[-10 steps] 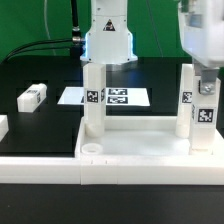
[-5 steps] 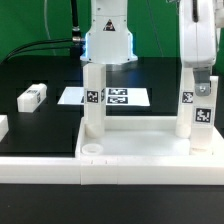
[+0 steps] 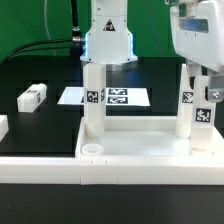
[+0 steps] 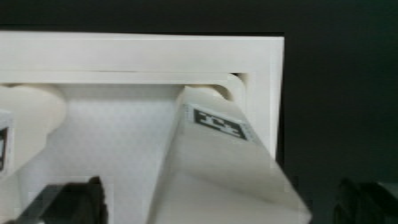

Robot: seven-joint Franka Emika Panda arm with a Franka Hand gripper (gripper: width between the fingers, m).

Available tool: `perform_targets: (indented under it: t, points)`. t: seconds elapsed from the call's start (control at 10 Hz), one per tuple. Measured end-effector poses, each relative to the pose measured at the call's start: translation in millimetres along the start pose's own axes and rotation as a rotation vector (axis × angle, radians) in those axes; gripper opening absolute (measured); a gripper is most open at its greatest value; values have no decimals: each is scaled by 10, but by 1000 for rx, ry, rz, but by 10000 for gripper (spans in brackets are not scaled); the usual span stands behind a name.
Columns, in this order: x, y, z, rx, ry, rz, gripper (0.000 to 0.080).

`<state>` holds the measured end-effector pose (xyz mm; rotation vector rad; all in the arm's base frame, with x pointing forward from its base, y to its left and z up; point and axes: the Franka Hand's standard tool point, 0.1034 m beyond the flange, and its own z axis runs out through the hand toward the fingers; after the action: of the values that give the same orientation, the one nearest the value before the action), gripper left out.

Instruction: Assemble desk

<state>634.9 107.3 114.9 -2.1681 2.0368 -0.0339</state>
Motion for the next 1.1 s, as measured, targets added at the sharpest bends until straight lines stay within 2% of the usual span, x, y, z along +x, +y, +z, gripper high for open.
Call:
perform_targets:
  t: [0.2,0.3,0.6,1.1]
  points:
    - [1,2,4,-1,0,-142,649]
    - [-11,14,-4,-30,23,-290,649]
    - [-75,0,-2,-37,32,-585,649]
    - [-47,-2,-1,-46,27,-974,649]
